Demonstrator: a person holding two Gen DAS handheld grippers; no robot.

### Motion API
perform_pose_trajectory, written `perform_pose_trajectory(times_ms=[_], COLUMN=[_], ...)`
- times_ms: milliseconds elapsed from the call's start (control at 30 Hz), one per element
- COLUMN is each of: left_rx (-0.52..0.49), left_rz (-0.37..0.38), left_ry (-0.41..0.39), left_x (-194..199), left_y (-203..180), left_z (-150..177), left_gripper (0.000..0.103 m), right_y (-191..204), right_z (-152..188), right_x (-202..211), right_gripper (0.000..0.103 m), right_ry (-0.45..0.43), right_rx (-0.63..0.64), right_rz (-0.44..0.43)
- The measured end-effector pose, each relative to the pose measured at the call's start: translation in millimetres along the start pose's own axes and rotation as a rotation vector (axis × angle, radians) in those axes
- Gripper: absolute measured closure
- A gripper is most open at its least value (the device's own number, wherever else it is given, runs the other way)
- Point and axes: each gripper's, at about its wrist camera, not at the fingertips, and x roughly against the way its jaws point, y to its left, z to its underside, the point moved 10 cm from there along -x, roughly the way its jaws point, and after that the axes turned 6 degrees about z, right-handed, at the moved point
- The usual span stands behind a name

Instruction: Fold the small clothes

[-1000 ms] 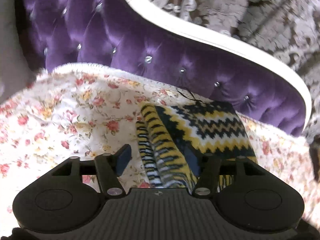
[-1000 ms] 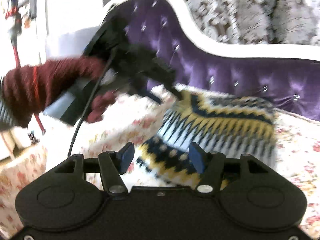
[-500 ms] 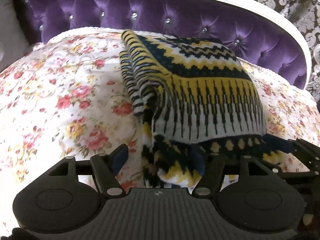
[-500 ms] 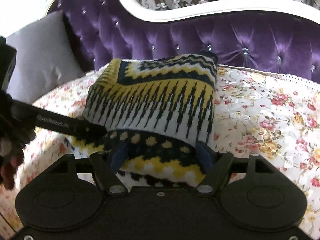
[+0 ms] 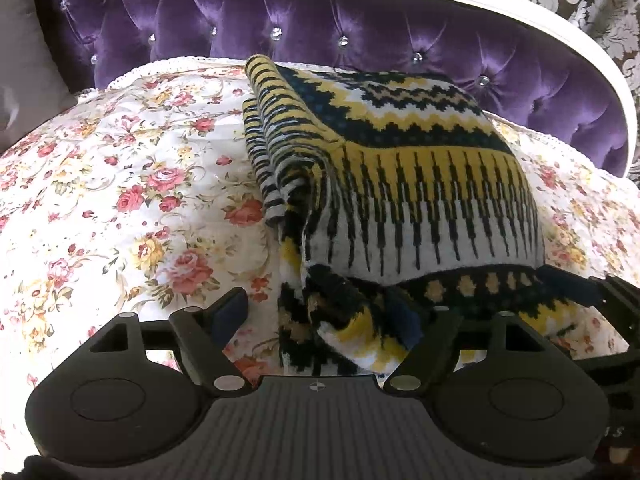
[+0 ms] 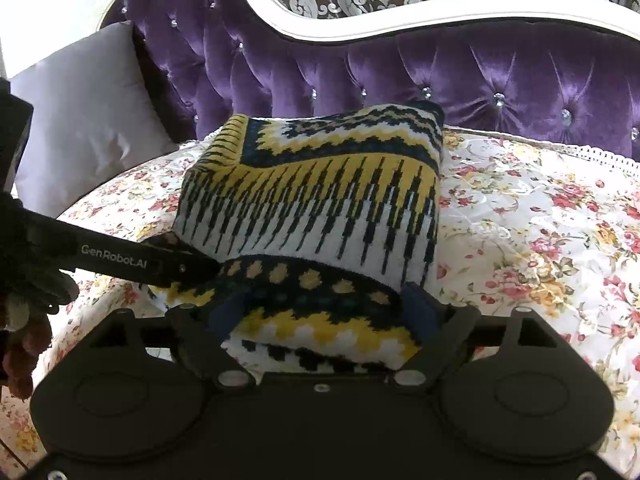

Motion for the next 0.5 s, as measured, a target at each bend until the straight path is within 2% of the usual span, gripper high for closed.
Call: perform_pose_trajectory(times_ms=[500], left_rx=[0.013], left_rz=[-0.021], left_ry=[-0.084], left_x=[3.7], left_y=[-1.5], left_z=[4.3], left_gripper=[0.024], right_y=[2.6], right_z=[1.2], right_x=[2.2], right_gripper=[0.009], right_ry=[-0.024], right_rx=[0.002], right_rz=[-0.019])
